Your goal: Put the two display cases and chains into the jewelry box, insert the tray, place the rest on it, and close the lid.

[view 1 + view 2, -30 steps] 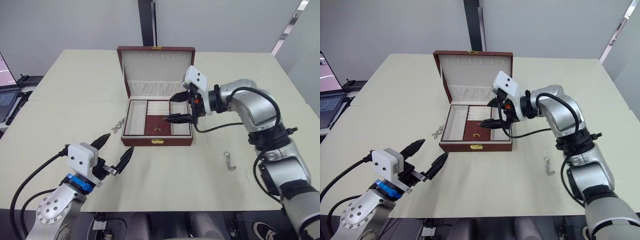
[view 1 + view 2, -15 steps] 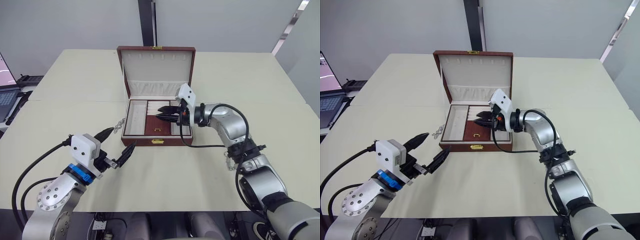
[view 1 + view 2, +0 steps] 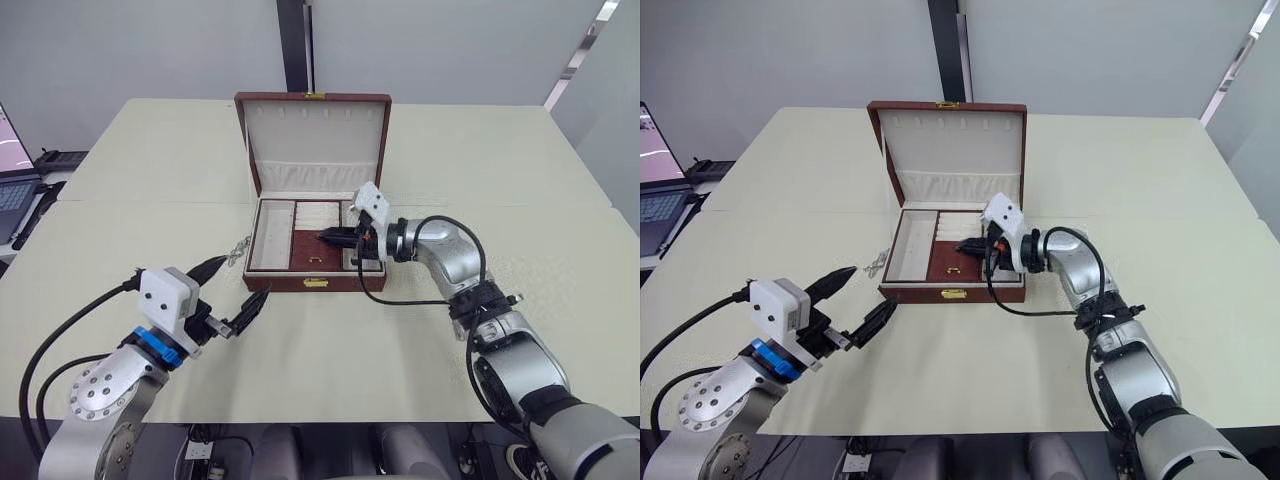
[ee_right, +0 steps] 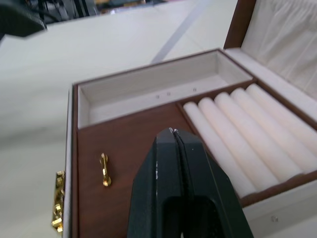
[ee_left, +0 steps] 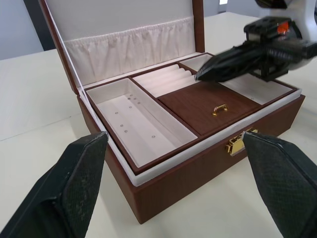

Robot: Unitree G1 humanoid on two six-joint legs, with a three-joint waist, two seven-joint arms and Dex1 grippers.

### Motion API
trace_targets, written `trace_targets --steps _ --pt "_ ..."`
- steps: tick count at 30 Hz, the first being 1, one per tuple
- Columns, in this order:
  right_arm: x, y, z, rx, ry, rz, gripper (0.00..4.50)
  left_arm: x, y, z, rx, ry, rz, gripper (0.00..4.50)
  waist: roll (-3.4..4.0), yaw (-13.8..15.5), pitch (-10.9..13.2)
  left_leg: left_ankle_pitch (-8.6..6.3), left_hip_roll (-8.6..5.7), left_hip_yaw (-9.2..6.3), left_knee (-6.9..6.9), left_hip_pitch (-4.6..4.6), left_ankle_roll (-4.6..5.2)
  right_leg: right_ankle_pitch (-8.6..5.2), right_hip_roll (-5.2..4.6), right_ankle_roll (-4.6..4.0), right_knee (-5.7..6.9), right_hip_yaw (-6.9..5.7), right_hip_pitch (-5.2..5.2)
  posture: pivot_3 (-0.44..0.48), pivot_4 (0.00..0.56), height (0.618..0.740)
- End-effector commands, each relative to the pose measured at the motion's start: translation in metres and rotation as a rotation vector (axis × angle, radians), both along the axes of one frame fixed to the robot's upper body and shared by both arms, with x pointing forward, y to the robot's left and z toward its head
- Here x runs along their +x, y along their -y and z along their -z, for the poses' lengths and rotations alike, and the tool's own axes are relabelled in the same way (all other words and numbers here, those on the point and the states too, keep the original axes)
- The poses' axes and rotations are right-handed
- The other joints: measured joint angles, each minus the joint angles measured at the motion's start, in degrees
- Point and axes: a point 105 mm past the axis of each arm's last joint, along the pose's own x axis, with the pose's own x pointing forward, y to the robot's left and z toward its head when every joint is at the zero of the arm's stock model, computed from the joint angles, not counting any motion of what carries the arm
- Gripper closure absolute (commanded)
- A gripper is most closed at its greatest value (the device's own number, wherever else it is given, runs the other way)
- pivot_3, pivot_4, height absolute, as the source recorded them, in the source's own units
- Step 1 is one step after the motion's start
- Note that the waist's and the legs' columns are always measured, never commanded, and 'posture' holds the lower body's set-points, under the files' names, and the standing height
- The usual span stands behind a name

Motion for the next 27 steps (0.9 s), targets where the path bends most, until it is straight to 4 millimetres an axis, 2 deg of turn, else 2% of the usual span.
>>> trace_targets --steps 1,4,9,14,16,17,20,27 --pt "-0.005 0.024 -0.029 0.073 0.059 0.002 4.28 0.002 -0.010 -0.005 0.016 -0.021 0.025 0.00 0.00 0.1 0.0 0.00 0.00 0.00 0.00 -0.01 0.00 0.00 0.00 0.00 -0.02 -0.01 0.01 0.000 0.150 0.740" --pt "0.000 0.056 -0.027 0.082 0.009 0.099 3.70 0.009 -0.022 -0.006 0.043 -0.043 0.030 0.00 -0.02 0.3 0.0 0.00 -0.01 -0.02 0.00 0.00 0.00 -0.01 -0.01 0.00 -0.05 -0.04 0.02 0.000 0.150 0.740" --pt "0.000 0.114 -0.016 0.069 -0.014 0.274 2.34 0.020 -0.048 -0.009 0.081 -0.090 0.023 0.00 -0.02 0.1 0.0 0.00 -0.02 0.02 -0.01 -0.01 0.00 -0.01 0.00 0.00 -0.04 0.00 -0.01 0.000 0.150 0.740" --pt "-0.020 0.177 0.006 -0.022 -0.005 0.408 0.86 0.026 -0.086 -0.009 0.111 -0.150 -0.017 0.00 -0.04 0.0 0.0 -0.01 -0.02 0.06 -0.08 -0.01 0.00 -0.04 0.02 -0.02 -0.09 0.03 -0.04 0.000 0.150 0.740" --pt "-0.030 0.193 0.013 -0.061 -0.009 0.431 0.15 0.026 -0.098 -0.009 0.115 -0.166 -0.028 0.00 -0.04 0.0 0.1 -0.01 -0.02 0.08 -0.08 -0.02 0.00 -0.05 0.01 -0.02 -0.09 0.05 -0.05 0.000 0.150 0.740" --pt "-0.036 0.202 0.020 -0.094 -0.020 0.437 0.02 0.027 -0.105 -0.009 0.122 -0.171 -0.038 0.00 -0.04 0.0 0.1 -0.01 -0.02 0.09 -0.08 -0.02 0.00 -0.05 0.02 -0.01 -0.09 0.06 -0.06 0.000 0.150 0.740" --pt "-0.050 0.225 0.031 -0.140 -0.040 0.473 0.02 0.027 -0.125 -0.009 0.142 -0.187 -0.074 0.00 -0.05 0.0 0.1 -0.01 -0.01 0.10 -0.07 0.01 0.00 -0.06 0.01 -0.01 -0.09 0.06 -0.04 0.000 0.150 0.740" --pt "-0.060 0.263 0.042 -0.168 -0.047 0.593 0.02 0.024 -0.157 0.000 0.148 -0.207 -0.169 0.00 -0.08 -0.1 0.1 -0.01 -0.01 0.14 -0.04 0.06 0.00 -0.03 0.01 0.05 -0.06 0.11 0.00 0.000 0.150 0.740"
